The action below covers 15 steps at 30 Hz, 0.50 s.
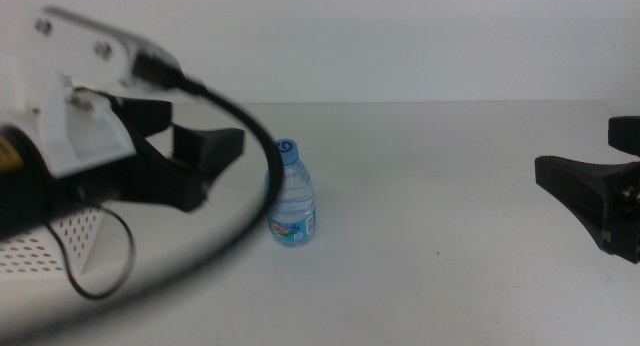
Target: Use arms to grab the bottles and put them into the dustbin to the left of the table.
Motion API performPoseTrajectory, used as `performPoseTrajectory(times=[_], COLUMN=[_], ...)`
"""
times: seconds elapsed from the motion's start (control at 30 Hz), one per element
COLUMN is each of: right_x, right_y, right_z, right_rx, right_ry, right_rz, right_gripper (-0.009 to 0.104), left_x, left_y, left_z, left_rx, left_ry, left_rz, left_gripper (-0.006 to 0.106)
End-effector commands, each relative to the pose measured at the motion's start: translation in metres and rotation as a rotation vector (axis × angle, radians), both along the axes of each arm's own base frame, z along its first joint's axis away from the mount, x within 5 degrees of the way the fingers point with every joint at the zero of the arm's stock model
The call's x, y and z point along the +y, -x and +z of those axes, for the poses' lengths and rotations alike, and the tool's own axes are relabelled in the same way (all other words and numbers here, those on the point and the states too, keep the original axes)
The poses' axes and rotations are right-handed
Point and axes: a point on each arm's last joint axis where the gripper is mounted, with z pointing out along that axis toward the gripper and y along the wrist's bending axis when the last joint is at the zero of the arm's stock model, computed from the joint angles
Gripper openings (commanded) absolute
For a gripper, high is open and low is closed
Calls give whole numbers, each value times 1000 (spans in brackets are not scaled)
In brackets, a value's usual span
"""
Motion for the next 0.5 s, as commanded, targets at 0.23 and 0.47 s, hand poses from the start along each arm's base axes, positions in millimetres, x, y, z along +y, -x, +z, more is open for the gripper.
performPoseTrajectory(times=[0.23,0.47], right_x=[1,1], right_y=[0,0], right_z=[15,15], right_rx=[-90,-90], right_ry=[-28,-28], right_rz=[9,9], right_gripper=[68,68], left_x=[-16,-26], left_y=[9,-7], left_z=[-23,-47], left_rx=[-100,-26], left_ry=[81,26], left_rz=[-16,-8], left_gripper=[82,82])
